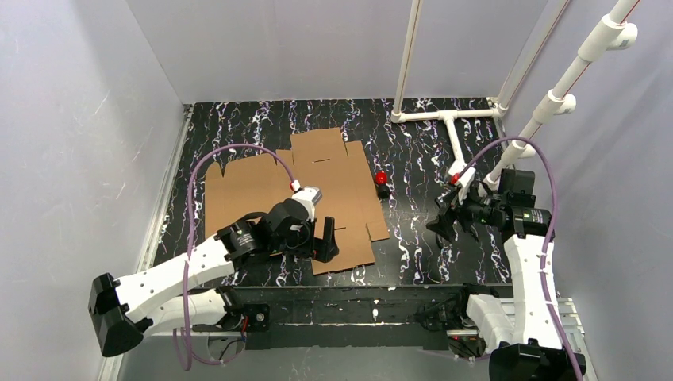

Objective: Fold the paper box
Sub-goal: Move the product to the center of the board.

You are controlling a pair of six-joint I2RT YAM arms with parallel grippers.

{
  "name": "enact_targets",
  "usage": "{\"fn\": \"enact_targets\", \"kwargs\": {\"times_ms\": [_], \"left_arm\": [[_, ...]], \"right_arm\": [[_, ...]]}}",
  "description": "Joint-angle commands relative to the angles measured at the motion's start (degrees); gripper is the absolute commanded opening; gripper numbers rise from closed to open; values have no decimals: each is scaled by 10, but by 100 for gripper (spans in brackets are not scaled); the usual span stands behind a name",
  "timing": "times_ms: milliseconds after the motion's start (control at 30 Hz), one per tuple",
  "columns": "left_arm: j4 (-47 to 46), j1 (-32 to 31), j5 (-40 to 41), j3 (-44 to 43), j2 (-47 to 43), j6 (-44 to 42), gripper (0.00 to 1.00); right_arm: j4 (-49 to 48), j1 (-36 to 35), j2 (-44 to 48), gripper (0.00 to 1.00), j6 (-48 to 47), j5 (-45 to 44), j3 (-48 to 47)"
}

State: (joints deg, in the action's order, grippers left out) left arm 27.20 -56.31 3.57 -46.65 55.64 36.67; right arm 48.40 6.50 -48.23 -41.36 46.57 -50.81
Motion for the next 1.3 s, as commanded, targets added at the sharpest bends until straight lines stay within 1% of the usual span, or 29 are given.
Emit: {"fn": "enact_targets", "kwargs": {"times_ms": [0,33,133,267,367,500,533,600,667,800,900,967,1100,1167,1267], "left_arm": [[-20,-7,40,6,9,-35,99],[-36,-7,36,14,10,-38,99],[-71,-6,35,32,14,-33,99],[-96,-6,53,38,21,-22,99],[-109,-5,71,31,32,-17,99],[-94,-1,97,10,48,-4,99],[-87,0,102,5,50,-3,99],[-65,4,120,-4,52,4,99],[-34,9,144,-12,50,18,99],[36,16,194,-12,33,65,99],[88,16,228,3,15,138,95],[115,16,238,21,3,201,93],[109,16,227,74,-35,297,92],[93,16,230,102,-59,319,92],[74,16,239,133,-86,327,91]], "right_arm": [[105,-22,-9,100,-205,36,-22],[112,-34,-14,100,-226,30,-22],[109,-62,-34,100,-247,1,-24],[64,-134,-61,100,-226,-47,-22],[-6,-188,-88,100,-159,-103,-22],[-94,-259,-140,100,-60,-169,-35],[-112,-272,-158,100,-38,-189,-41],[-154,-324,-192,100,13,-240,-52],[-195,-351,-230,100,72,-271,-63],[-257,-369,-315,100,172,-326,-108],[-283,-371,-382,100,234,-402,-157],[-294,-374,-421,100,254,-440,-179],[-297,-374,-490,100,288,-500,-214],[-292,-374,-517,100,298,-510,-228],[-285,-374,-552,93,313,-538,-249]]}}
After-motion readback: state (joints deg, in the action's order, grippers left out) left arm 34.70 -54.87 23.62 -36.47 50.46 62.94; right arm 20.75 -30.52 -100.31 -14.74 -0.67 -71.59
